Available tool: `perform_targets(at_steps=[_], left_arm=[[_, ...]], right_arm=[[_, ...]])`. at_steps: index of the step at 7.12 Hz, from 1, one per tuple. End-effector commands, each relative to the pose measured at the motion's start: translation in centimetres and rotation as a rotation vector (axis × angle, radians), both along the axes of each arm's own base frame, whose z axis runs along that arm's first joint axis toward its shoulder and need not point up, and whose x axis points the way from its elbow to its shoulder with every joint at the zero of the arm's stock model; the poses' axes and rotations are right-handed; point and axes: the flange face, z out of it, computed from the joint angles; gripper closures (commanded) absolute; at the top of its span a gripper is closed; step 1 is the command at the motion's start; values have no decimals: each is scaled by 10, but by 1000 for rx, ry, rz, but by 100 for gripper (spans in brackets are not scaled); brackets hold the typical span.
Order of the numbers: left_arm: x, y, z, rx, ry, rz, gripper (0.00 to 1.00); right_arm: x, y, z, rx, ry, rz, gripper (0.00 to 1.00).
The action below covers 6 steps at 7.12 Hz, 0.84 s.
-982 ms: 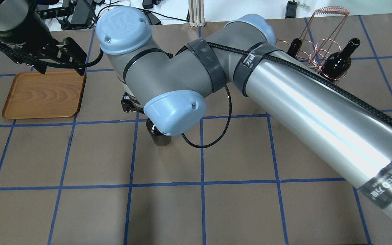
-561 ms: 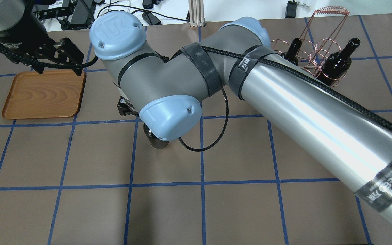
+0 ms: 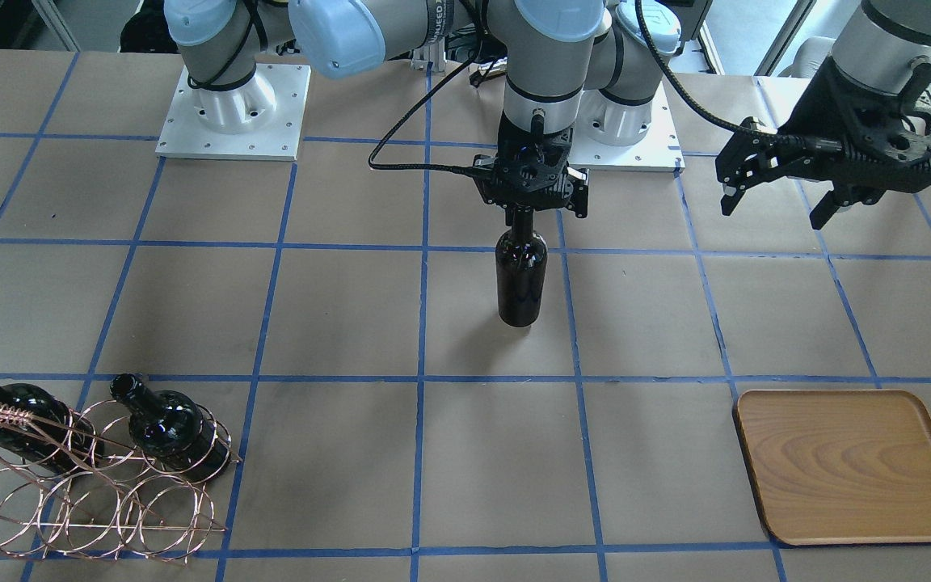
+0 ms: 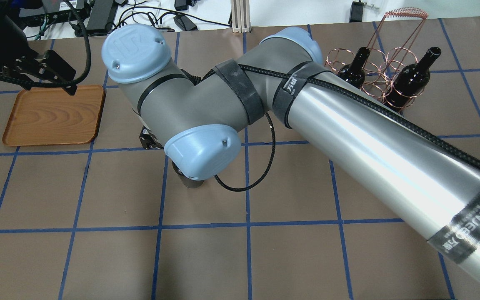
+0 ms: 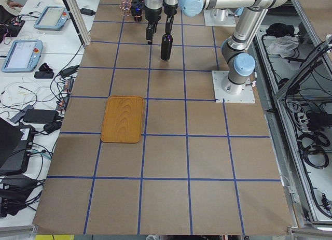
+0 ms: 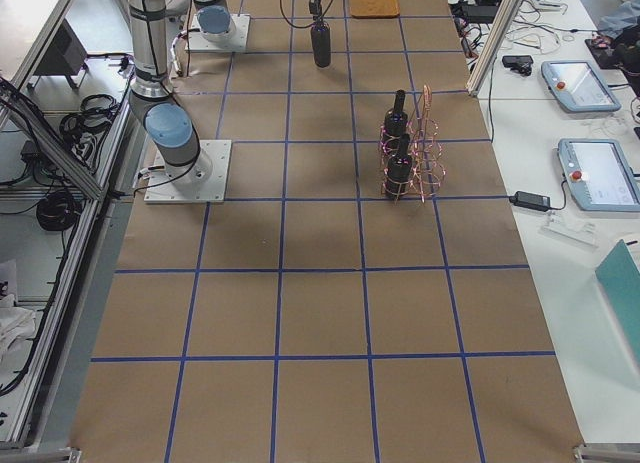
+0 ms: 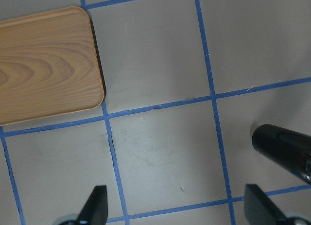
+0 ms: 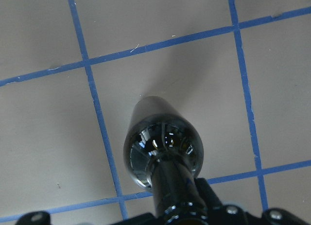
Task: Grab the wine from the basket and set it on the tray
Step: 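Carry the bottle toward the tray with the right gripper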
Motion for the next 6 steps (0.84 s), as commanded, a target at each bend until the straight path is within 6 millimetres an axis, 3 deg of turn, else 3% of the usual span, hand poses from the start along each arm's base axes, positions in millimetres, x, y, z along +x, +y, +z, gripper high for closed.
perform_targets(at_steps=[1,3,4,5,6], left_arm=[[8,1,-1,13,3,-4,0],[22,1,-2,14,4,-16,0],[22,1,-2,14,4,-16,0],[22,1,-2,14,4,-16,0],[22,1,-2,14,4,-16,0]], right_arm=[[3,-3,-10,13,9,-3,87],[6,1,-10,13,9,3,82],[6,2,-10,9,9,4,36],[7,3,-10,12,11,6,8],[11,7,-9,9,9,23,0]])
